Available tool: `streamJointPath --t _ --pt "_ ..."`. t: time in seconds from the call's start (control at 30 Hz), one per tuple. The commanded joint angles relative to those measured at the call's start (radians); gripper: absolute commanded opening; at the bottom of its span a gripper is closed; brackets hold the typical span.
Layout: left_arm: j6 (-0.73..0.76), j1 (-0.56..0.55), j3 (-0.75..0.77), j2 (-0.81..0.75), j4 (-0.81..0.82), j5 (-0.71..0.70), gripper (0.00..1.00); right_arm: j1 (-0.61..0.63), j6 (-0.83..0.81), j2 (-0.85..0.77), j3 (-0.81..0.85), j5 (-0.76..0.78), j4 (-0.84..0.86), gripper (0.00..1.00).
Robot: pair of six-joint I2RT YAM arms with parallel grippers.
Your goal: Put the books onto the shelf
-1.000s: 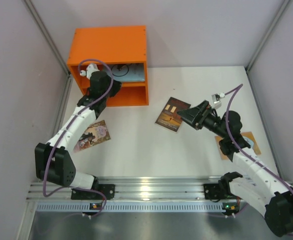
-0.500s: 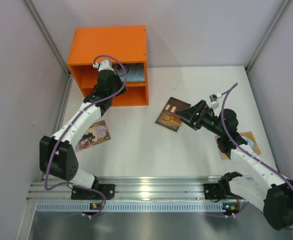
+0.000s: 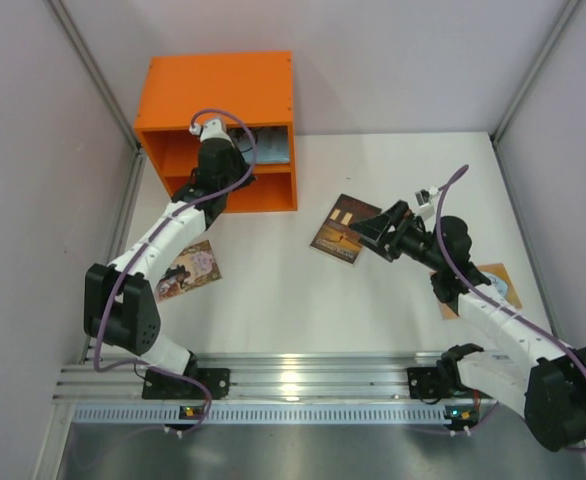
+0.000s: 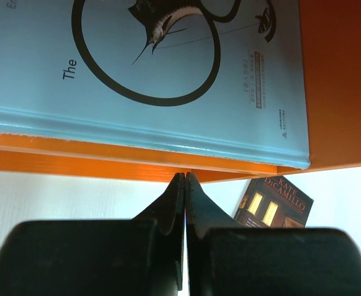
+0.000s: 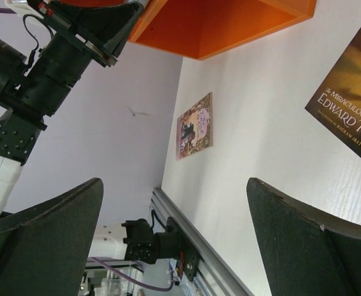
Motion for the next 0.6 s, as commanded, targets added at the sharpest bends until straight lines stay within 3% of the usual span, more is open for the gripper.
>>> streamJointPath --t 0.0,0.57 --pt "-0.006 0.000 0.046 0.009 0.087 -0.018 0.00 -0.008 -0.026 0.002 0.048 0.003 0.058 1.00" --pt "-0.024 0.000 0.073 0.041 0.110 -0.015 0.00 -0.008 -0.024 0.029 0.052 0.003 0.075 1.00"
